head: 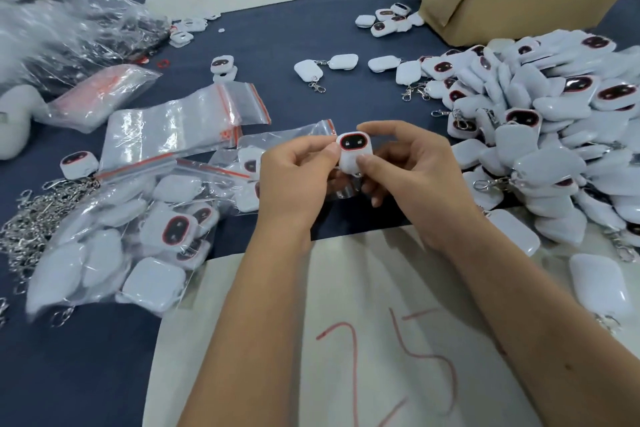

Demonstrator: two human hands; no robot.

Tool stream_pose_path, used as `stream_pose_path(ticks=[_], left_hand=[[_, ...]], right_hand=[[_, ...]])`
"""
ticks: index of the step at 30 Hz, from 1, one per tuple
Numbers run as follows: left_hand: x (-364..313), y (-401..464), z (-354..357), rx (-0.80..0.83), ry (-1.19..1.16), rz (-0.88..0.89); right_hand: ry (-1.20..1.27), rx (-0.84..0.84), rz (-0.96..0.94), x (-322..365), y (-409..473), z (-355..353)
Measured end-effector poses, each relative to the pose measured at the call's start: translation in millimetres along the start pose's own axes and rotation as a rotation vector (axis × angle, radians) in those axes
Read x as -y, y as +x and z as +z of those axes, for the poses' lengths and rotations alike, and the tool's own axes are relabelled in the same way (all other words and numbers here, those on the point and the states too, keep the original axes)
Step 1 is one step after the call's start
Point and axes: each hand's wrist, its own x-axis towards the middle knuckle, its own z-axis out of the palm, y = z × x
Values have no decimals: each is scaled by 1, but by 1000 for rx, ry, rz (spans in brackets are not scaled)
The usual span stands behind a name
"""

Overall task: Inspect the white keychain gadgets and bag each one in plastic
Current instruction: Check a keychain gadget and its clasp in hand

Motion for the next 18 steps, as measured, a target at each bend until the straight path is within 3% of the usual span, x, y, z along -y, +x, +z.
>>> stream_pose_path(ticks=[18], left_hand=[[0,0,2,96,-42,-52]], right_hand=[[1,24,-56,-1,0,-2]])
